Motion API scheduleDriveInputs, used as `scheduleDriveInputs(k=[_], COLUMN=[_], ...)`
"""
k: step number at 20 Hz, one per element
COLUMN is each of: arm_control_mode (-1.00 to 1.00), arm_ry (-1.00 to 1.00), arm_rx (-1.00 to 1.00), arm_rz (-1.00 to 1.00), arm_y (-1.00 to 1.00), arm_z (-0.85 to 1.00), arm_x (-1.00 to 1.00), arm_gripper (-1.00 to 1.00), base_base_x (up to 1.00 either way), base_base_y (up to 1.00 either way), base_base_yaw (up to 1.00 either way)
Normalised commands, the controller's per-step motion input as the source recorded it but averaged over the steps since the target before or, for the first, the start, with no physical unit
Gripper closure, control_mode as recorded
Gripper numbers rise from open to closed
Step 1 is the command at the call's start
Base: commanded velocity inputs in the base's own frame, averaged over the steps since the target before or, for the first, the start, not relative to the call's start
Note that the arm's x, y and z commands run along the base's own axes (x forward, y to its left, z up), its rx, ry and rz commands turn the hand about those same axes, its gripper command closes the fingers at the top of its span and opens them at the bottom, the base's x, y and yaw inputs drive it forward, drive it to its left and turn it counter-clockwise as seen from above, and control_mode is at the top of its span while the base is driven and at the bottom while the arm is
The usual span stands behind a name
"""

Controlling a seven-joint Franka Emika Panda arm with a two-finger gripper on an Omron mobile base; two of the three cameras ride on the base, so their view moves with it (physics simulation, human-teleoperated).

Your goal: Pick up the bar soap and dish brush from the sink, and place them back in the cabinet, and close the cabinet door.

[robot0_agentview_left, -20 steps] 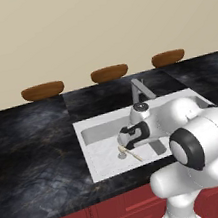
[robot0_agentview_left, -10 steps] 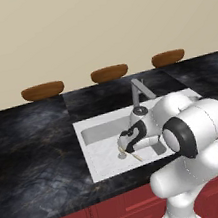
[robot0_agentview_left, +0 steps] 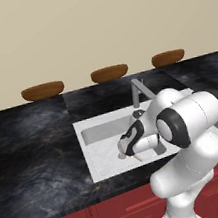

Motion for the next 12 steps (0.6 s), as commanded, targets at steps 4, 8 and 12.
scheduleDriveInputs(k=[4,8,12], arm_control_mode=[-1.00,-1.00,-1.00], arm_ry=[0.00,0.00,0.00], arm_rx=[0.00,0.00,0.00], arm_rz=[0.00,0.00,0.00], arm_y=[0.00,0.00,0.00], arm_z=[-0.19,-0.16,-0.07], arm_x=[0.01,0.01,0.00], arm_gripper=[-1.00,-1.00,-1.00], base_base_x=[0.00,0.00,0.00], base_base_y=[0.00,0.00,0.00], base_base_yaw=[0.00,0.00,0.00])
